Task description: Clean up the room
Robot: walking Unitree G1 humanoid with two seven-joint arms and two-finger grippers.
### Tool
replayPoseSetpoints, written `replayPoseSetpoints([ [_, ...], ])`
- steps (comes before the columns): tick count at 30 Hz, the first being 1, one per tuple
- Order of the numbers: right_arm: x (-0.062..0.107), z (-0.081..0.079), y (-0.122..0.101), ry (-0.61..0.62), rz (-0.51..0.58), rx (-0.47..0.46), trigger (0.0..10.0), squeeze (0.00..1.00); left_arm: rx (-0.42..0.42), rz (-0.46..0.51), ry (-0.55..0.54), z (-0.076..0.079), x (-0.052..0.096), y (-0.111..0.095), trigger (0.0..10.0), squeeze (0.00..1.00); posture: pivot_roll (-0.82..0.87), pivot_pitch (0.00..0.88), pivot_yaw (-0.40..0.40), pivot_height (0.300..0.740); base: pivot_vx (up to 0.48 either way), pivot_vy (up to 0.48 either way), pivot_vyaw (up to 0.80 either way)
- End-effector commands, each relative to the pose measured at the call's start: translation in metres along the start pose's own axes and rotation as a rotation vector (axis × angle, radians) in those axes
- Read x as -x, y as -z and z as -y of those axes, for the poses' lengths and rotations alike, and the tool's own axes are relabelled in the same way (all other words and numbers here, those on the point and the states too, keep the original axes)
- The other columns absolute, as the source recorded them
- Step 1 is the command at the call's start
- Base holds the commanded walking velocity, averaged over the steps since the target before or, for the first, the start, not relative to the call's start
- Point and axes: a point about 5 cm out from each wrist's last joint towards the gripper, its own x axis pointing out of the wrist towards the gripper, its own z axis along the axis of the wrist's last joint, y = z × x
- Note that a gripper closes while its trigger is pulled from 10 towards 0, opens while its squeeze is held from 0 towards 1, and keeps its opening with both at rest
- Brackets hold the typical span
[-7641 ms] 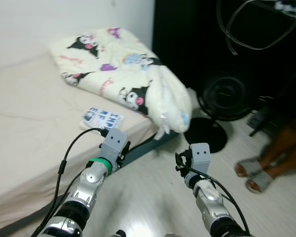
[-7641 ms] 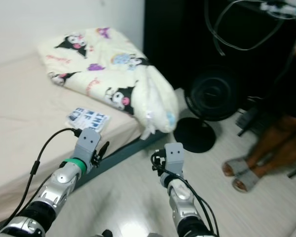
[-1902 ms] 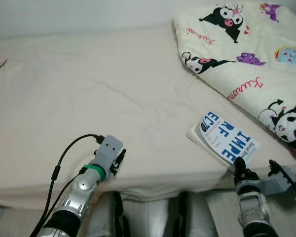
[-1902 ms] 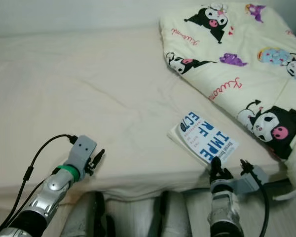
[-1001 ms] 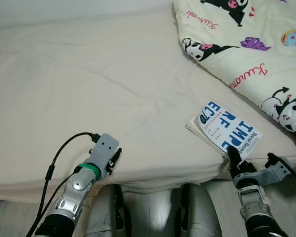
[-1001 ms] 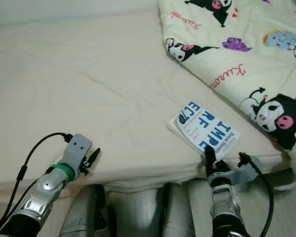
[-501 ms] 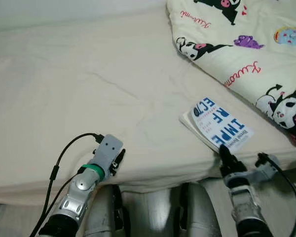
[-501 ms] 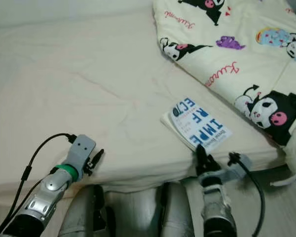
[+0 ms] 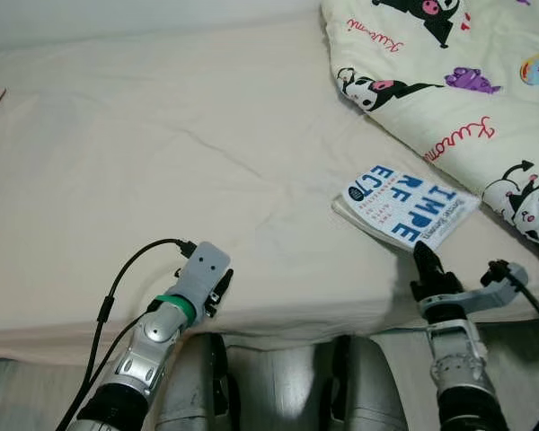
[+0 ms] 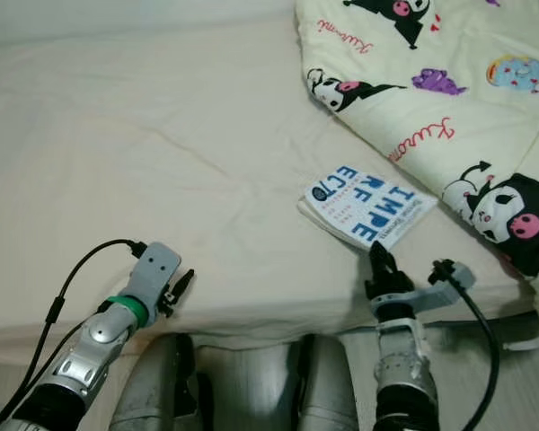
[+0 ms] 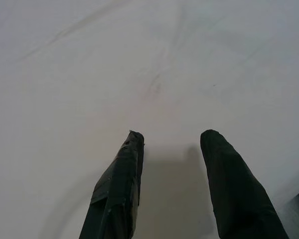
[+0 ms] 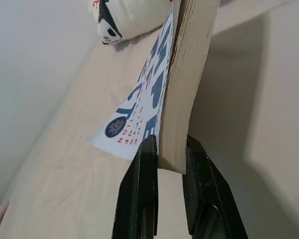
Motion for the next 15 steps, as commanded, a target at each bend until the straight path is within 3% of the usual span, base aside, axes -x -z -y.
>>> replayPoseSetpoints([
  [1, 0.006, 0.004, 0.011, 0.017, -0.034, -0.039, 0.0, 0.27, 0.007, -0.051, -0.003, 0.002, 0.005, 0.014, 10.0, 0.0, 0.02, 0.175, 0.152, 0.612, 0.0, 0.0, 0.0],
  [4, 0.004, -0.006, 0.017, -0.036, -0.046, -0.08, 0.0, 0.26, 0.008, -0.057, -0.01, 0.0, 0.005, 0.015, 10.0, 0.0, 0.02, 0.173, 0.157, 0.612, 0.0, 0.0, 0.0],
  [5, 0.001, -0.016, 0.02, -0.106, -0.069, -0.094, 0.0, 0.18, 0.007, -0.059, -0.012, -0.001, 0.005, 0.015, 10.0, 0.0, 0.02, 0.172, 0.16, 0.612, 0.0, 0.0, 0.0],
  [7, 0.001, -0.016, 0.02, -0.106, -0.069, -0.094, 0.0, 0.18, 0.007, -0.059, -0.012, -0.001, 0.005, 0.015, 10.0, 0.0, 0.02, 0.172, 0.16, 0.612, 0.0, 0.0, 0.0],
  [8, 0.0, -0.024, 0.022, -0.164, -0.092, -0.102, 0.0, 0.06, 0.006, -0.06, -0.014, -0.002, 0.005, 0.015, 10.0, 0.0, 0.02, 0.172, 0.16, 0.612, 0.0, 0.0, 0.0],
  [10, 0.0, -0.024, 0.022, -0.164, -0.092, -0.102, 0.0, 0.06, 0.006, -0.06, -0.014, -0.002, 0.005, 0.015, 10.0, 0.0, 0.02, 0.172, 0.16, 0.612, 0.0, 0.0, 0.0],
  [11, -0.002, -0.035, 0.031, -0.231, -0.15, -0.12, 0.0, 0.0, 0.008, -0.057, -0.016, -0.002, 0.004, 0.014, 10.0, 0.0, 0.02, 0.171, 0.158, 0.612, 0.0, 0.0, 0.0],
  [12, -0.002, -0.035, 0.031, -0.231, -0.15, -0.12, 0.0, 0.0, 0.008, -0.057, -0.016, -0.002, 0.004, 0.014, 10.0, 0.0, 0.02, 0.171, 0.158, 0.612, 0.0, 0.0, 0.0],
  [13, -0.002, -0.044, 0.045, -0.286, -0.229, -0.136, 0.0, 0.0, 0.014, -0.047, -0.023, -0.003, 0.002, 0.011, 10.0, 0.0, 0.02, 0.171, 0.156, 0.612, 0.0, 0.0, 0.0],
  [15, -0.002, -0.044, 0.045, -0.286, -0.229, -0.136, 0.0, 0.0, 0.014, -0.047, -0.023, -0.003, 0.002, 0.011, 10.0, 0.0, 0.02, 0.171, 0.156, 0.612, 0.0, 0.0, 0.0],
])
